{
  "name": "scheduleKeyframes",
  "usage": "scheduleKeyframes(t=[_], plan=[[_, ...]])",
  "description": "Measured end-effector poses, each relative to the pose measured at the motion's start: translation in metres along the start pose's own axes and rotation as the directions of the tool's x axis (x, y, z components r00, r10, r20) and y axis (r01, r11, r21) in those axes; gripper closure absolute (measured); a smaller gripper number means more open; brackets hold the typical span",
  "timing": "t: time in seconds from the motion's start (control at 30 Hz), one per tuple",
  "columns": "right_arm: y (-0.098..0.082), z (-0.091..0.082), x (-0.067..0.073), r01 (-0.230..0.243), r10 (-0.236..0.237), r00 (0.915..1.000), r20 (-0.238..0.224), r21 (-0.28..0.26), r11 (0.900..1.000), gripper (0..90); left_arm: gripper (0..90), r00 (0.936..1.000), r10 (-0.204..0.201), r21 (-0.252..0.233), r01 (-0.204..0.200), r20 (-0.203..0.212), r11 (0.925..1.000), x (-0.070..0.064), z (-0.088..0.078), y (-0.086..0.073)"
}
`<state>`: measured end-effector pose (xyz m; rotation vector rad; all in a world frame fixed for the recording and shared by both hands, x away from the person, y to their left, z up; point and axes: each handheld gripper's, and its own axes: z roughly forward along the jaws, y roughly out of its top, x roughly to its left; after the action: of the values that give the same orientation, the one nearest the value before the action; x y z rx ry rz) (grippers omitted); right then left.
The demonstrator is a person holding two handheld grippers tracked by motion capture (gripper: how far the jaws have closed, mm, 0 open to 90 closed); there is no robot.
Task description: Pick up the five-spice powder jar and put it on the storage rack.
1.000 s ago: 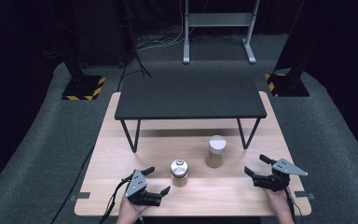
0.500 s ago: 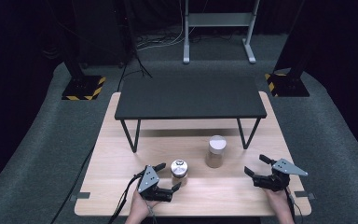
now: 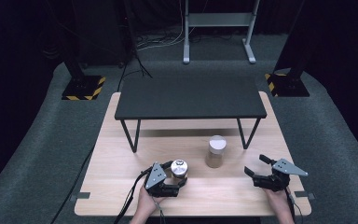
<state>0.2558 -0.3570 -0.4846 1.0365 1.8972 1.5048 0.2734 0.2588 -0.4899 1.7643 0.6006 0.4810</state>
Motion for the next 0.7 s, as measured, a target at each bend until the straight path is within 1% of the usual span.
scheduleKeyframes(t=[0.07, 0.1, 0.13, 0.17, 0.47, 0.57, 0.7], plan=[[-0.0001, -0.0001, -0.0001, 0.0, 0.0, 1.0, 0.0, -0.001, 1.0, 9.4, 22.5, 1.0, 0.006, 0.011, -0.006, 0.0, 0.9999, -0.0005, 0.0025, 0.0024], [-0.0003, -0.0002, 0.0, 0.0, 0.0, 1.0, 0.0, -0.002, 1.0, 9.4, 24.0, 0.9999, 0.002, 0.011, -0.003, 0.011, 0.9999, 0.001, 0.0035, 0.0027], [-0.0005, -0.0002, 0.0001, 0.0, 0.0, 1.0, 0.0, -0.003, 1.0, 9.4, 28.3, 0.9998, 0.004, 0.008, -0.004, 0.02, 1.0, 0.0021, 0.004, 0.0023], [-0.0005, -0.0003, 0.0, -0.001, 0.001, 1.0, 0.0, -0.003, 1.0, 9.4, 30.5, 0.9999, 0.004, 0.008, -0.004, 0.011, 1.0, 0.0004, 0.0047, 0.0025], [-0.0005, -0.0002, 0.0, 0.001, -0.001, 1.0, 0.0, -0.003, 1.0, 9.4, 30.7, 1.0, -0.002, 0.008, 0.002, -0.001, 1.0, -0.0012, 0.0054, 0.003], [-0.0004, -0.0002, 0.0002, 0.001, -0.001, 1.0, 0.001, -0.002, 1.0, 9.4, 30.7, 0.9999, 0.0, 0.012, 0.001, -0.013, 0.9999, -0.0017, 0.0058, 0.005], [-0.0007, -0.0003, 0.0, 0.002, -0.002, 1.0, 0.0, -0.004, 1.0, 9.4, 30.8, 0.9998, -0.004, -0.007, 0.003, -0.019, 1.0, -0.0013, 0.0054, 0.0084]])
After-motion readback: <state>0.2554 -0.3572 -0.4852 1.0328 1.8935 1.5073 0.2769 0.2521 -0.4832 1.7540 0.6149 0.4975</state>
